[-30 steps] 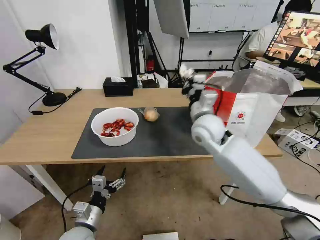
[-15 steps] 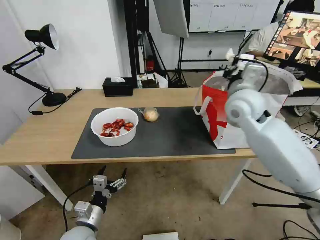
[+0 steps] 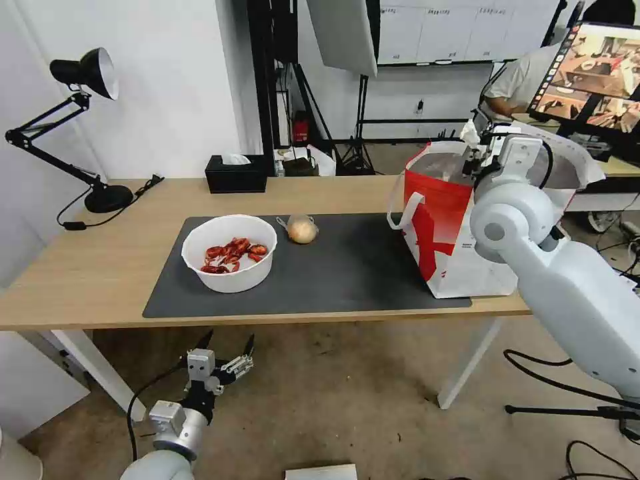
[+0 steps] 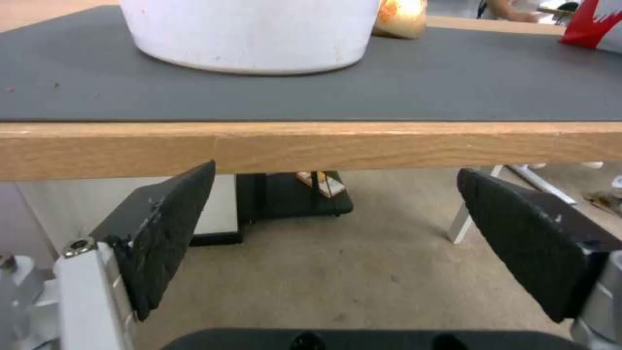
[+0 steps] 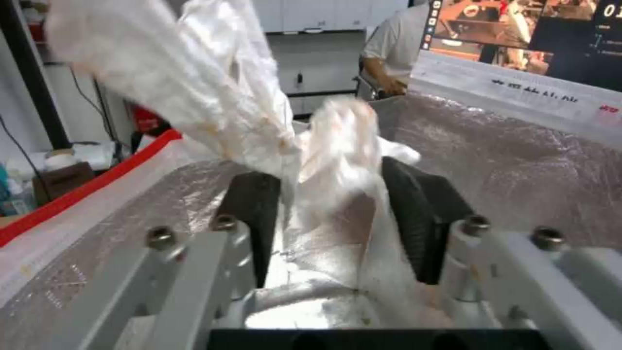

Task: Pick up the trash from the table and place it into the takeout bag.

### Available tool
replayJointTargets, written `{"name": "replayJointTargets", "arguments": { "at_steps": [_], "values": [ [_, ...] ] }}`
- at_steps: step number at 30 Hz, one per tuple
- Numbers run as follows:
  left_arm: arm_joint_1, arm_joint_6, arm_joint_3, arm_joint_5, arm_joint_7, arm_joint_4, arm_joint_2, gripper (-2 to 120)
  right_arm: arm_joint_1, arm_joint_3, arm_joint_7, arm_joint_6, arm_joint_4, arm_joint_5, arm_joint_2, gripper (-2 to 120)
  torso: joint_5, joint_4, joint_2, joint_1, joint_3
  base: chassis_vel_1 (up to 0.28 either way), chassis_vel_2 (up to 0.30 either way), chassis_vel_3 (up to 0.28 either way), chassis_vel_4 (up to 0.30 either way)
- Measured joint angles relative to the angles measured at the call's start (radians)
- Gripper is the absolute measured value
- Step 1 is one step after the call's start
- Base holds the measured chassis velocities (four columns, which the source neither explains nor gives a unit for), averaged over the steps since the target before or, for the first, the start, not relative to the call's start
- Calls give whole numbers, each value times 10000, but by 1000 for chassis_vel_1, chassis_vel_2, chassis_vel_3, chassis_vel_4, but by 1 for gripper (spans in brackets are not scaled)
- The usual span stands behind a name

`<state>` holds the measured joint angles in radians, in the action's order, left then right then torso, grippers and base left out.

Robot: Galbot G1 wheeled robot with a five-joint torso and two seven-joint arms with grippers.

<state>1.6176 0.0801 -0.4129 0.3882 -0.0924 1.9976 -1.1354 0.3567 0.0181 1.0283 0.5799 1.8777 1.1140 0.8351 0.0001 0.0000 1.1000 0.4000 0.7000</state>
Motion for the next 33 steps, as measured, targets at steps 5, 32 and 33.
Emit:
{"name": "replayJointTargets", "arguments": {
  "at_steps": [5, 32, 33],
  "values": [
    [41, -10, -30, 12, -12, 59, 7, 100, 36, 5, -49, 1, 76, 17, -59, 67, 0, 0, 0, 0, 0, 0, 0, 0, 0],
    [-31, -24, -188, 169, -28, 375, 29, 100, 2537, -1183, -6197, -4096, 2275, -343, -1370, 100, -2, 1, 0, -1, -1, 0, 0, 0, 0],
    [-35, -13, -192, 170, -23, 388, 23, 100, 3027, -1340, -6758, -4345, 2498, -550, -1460, 100, 0, 0, 0, 0, -1, 0, 0, 0, 0]
  ]
}}
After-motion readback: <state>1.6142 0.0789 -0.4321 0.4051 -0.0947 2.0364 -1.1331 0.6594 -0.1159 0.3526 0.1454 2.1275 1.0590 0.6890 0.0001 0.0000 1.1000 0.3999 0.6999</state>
